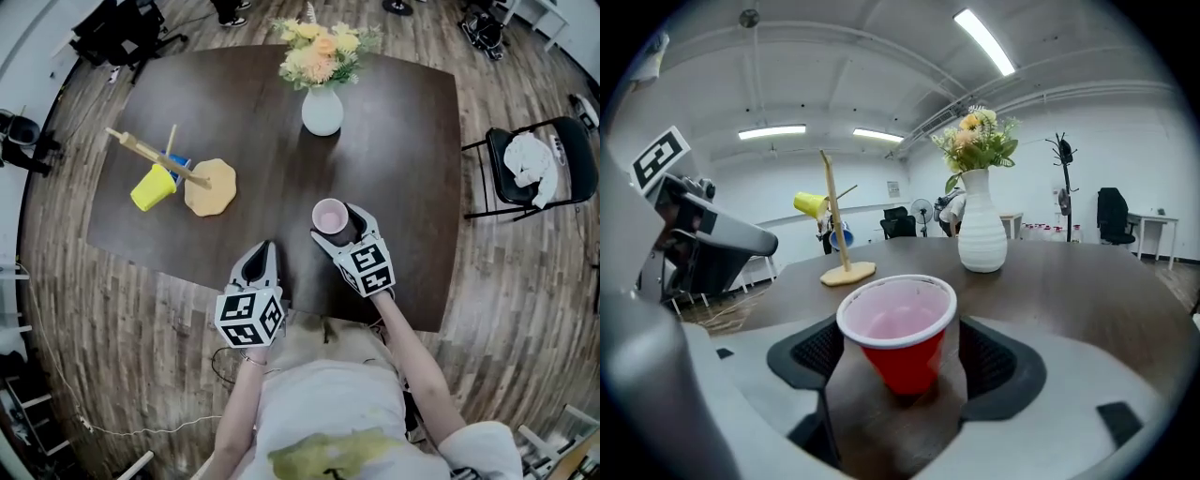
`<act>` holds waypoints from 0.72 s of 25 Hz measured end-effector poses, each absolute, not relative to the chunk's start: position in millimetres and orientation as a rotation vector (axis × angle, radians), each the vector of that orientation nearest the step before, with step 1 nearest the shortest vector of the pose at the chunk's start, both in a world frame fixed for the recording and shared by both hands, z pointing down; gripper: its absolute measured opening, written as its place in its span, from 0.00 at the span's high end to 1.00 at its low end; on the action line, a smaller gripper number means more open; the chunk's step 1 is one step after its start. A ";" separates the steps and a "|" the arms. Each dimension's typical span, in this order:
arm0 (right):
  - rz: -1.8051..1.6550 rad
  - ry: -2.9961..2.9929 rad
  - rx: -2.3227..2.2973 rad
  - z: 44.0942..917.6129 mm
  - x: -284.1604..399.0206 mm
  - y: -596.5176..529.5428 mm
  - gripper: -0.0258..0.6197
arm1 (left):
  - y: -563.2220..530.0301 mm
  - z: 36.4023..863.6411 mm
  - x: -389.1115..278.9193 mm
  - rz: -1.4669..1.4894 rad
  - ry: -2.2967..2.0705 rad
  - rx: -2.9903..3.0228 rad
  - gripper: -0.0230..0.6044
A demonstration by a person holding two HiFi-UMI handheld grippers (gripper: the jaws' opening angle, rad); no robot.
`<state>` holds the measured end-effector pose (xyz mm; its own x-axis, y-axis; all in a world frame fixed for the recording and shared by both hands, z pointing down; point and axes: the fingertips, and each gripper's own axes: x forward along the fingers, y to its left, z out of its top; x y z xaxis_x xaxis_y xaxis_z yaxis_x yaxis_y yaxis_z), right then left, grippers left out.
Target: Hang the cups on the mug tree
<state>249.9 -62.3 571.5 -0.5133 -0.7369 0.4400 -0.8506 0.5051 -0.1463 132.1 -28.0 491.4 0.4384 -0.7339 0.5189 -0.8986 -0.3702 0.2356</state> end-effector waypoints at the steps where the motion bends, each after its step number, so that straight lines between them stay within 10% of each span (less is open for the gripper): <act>1: 0.501 -2.423 1.330 574.1 250.0 -64.1 0.40 | -27.6 491.8 130.5 0.452 -1.376 2.204 0.94; 18: 0.391 -2.420 1.245 552.8 228.1 -84.1 0.44 | -17.5 488.2 98.1 0.416 -1.491 2.130 0.94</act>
